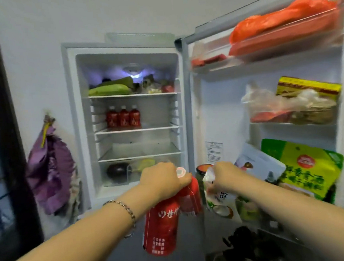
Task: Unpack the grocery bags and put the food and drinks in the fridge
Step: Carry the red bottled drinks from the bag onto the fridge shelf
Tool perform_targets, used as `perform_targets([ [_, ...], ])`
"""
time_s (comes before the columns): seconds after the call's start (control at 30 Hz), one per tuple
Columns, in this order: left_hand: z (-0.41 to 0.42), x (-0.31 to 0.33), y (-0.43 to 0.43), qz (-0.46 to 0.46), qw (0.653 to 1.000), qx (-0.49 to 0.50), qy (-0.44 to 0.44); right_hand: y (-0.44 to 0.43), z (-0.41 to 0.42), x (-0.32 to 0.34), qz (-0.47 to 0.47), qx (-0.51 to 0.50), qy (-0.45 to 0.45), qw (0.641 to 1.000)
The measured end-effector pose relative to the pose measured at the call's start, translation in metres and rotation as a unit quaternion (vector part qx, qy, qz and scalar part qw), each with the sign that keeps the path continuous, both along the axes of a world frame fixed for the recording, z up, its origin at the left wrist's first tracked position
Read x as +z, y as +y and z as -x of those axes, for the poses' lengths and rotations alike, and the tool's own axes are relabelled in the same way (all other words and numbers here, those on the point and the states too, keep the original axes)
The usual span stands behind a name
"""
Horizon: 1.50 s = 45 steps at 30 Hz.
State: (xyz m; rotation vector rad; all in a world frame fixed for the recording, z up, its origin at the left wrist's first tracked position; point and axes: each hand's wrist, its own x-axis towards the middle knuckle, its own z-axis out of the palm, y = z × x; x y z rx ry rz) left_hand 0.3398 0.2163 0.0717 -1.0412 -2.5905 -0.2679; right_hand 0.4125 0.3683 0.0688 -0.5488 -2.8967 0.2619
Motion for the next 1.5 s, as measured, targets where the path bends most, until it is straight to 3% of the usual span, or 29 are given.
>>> perform_targets([
  [0.33, 0.217, 0.07, -0.004, -0.062, 0.994, 0.089, 0.019, 0.019, 0.256, 0.079, -0.071, 0.061, 0.037, 0.995],
  [0.53, 0.351, 0.119, -0.004, -0.115, 0.986, 0.078, 0.092, 0.049, 0.386, 0.109, -0.041, 0.053, 0.186, 0.98],
  [0.6, 0.383, 0.137, 0.001, -0.125, 0.982, 0.069, 0.123, 0.059, 0.416, 0.116, -0.094, 0.078, 0.225, 0.967],
  [0.67, 0.412, 0.151, 0.01, -0.115, 0.978, 0.055, 0.166, 0.067, 0.446, 0.119, -0.206, 0.104, 0.21, 0.95],
  [0.77, 0.448, 0.163, 0.027, -0.091, 0.97, 0.028, 0.224, 0.088, 0.488, 0.117, -0.377, 0.181, 0.214, 0.883],
  [0.9, 0.489, 0.162, 0.043, -0.061, 0.964, 0.02, 0.259, 0.122, 0.523, 0.109, -0.467, 0.17, 0.179, 0.849],
  [0.97, 0.505, 0.16, 0.049, -0.037, 0.963, 0.027, 0.265, 0.122, 0.531, 0.104, -0.413, 0.156, 0.096, 0.892],
  [1.03, 0.514, 0.16, 0.056, -0.028, 0.965, 0.027, 0.26, 0.125, 0.536, 0.107, -0.196, 0.107, 0.042, 0.974],
  [1.07, 0.515, 0.16, 0.059, -0.025, 0.965, 0.024, 0.26, 0.126, 0.537, 0.11, -0.075, 0.098, 0.063, 0.99],
  [1.13, 0.516, 0.159, 0.063, -0.014, 0.964, 0.023, 0.265, 0.127, 0.538, 0.125, 0.096, 0.046, 0.139, 0.985],
  [1.17, 0.516, 0.158, 0.064, -0.009, 0.963, 0.024, 0.269, 0.127, 0.541, 0.131, 0.11, 0.001, 0.124, 0.986],
  [1.23, 0.515, 0.157, 0.066, -0.007, 0.962, 0.024, 0.271, 0.121, 0.548, 0.134, 0.039, -0.091, -0.021, 0.995],
  [1.3, 0.514, 0.155, 0.069, -0.002, 0.965, 0.026, 0.263, 0.109, 0.559, 0.122, -0.022, -0.11, -0.171, 0.979],
  [1.33, 0.515, 0.155, 0.071, -0.001, 0.966, 0.025, 0.258, 0.105, 0.566, 0.113, -0.038, -0.11, -0.2, 0.973],
  [1.4, 0.515, 0.155, 0.075, -0.001, 0.968, 0.024, 0.251, 0.107, 0.581, 0.098, -0.087, -0.116, -0.172, 0.974],
  [1.5, 0.517, 0.155, 0.075, -0.007, 0.969, 0.032, 0.245, 0.122, 0.593, 0.092, -0.122, -0.128, -0.017, 0.984],
])
